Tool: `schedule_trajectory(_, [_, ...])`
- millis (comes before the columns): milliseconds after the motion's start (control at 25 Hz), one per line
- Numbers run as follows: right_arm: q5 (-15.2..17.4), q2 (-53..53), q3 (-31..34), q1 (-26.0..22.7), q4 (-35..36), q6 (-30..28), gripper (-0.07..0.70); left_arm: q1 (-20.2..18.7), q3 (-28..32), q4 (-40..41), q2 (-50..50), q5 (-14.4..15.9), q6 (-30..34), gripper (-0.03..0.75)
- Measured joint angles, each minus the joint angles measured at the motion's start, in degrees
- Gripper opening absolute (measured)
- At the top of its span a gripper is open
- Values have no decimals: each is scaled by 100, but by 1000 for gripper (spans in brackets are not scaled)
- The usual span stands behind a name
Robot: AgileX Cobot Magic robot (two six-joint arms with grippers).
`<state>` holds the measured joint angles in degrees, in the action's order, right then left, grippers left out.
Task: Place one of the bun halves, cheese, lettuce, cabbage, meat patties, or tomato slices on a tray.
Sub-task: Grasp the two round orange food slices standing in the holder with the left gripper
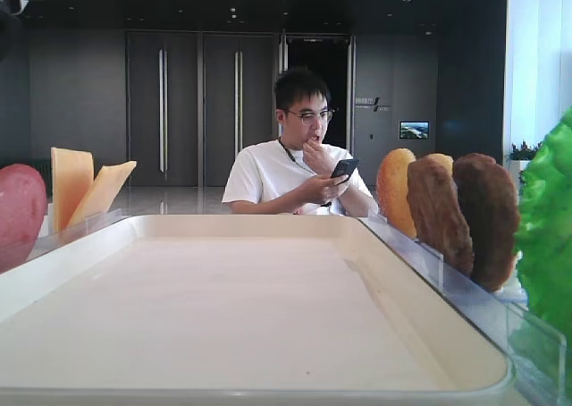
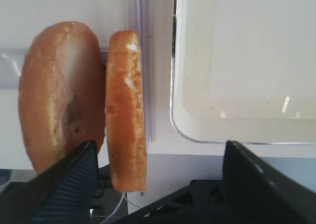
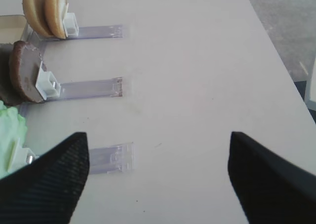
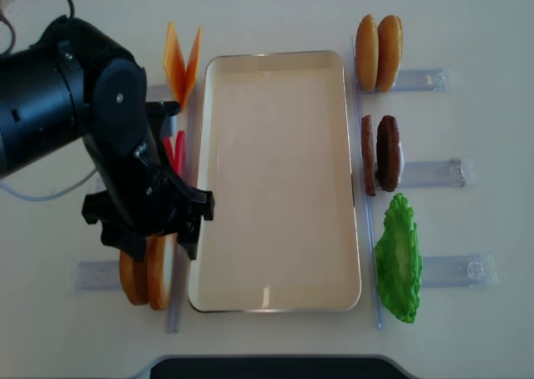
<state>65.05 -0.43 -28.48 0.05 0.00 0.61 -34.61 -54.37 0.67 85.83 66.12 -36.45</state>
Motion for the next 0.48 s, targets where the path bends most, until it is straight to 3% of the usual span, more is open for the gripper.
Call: schedule_trajectory(480, [0,0,0,0,0,0,577,0,0,104,13,35,13,597])
